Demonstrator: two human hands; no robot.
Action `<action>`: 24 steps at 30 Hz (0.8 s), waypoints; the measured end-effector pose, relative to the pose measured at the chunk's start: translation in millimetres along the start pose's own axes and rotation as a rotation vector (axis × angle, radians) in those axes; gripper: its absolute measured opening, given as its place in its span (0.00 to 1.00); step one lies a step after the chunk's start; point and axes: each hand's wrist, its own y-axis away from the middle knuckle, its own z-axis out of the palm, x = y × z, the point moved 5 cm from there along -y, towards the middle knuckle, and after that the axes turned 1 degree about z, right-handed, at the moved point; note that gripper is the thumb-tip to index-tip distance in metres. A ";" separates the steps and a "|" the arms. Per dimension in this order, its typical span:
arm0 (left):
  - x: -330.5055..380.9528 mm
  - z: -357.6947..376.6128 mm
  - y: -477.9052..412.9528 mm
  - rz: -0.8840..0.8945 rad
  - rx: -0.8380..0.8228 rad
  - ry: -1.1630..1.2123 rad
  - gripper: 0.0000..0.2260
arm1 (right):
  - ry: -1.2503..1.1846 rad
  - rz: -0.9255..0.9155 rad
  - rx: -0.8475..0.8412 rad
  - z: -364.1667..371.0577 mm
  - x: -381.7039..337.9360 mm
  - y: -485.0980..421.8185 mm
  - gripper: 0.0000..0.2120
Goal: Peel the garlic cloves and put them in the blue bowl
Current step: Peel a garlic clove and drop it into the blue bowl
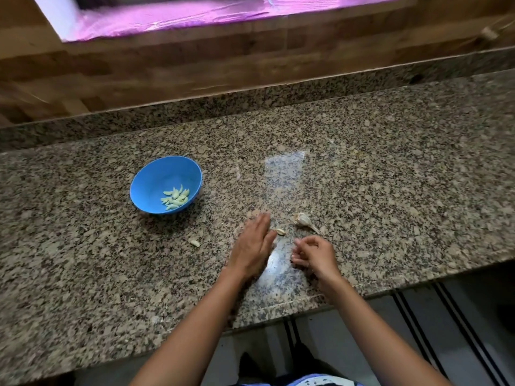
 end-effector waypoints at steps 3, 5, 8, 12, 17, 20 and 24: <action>17.4 7.1 -8.8 0.186 -0.148 -0.004 0.22 | -0.106 0.070 0.048 -4.7 1.3 -0.2 0.06; 20.1 7.7 -3.7 0.281 -0.215 -0.084 0.22 | -0.187 0.114 0.070 -7.6 2.2 2.5 0.09; 14.4 -0.4 14.8 0.370 -0.238 -0.220 0.22 | -0.253 0.164 0.067 -4.5 3.3 6.6 0.10; -5.0 -19.8 49.9 0.372 -0.159 -0.235 0.18 | -0.339 0.226 0.006 15.6 4.3 8.0 0.09; -9.8 -51.3 59.7 0.112 0.154 -0.018 0.09 | -0.434 0.310 -0.110 51.8 5.0 18.1 0.10; 16.7 -56.3 54.3 -0.013 0.288 0.236 0.07 | -0.598 0.401 -0.177 73.6 8.3 27.8 0.15; 46.5 -34.0 57.2 -0.023 0.222 0.217 0.12 | -0.900 0.533 -0.174 83.7 5.7 38.8 0.13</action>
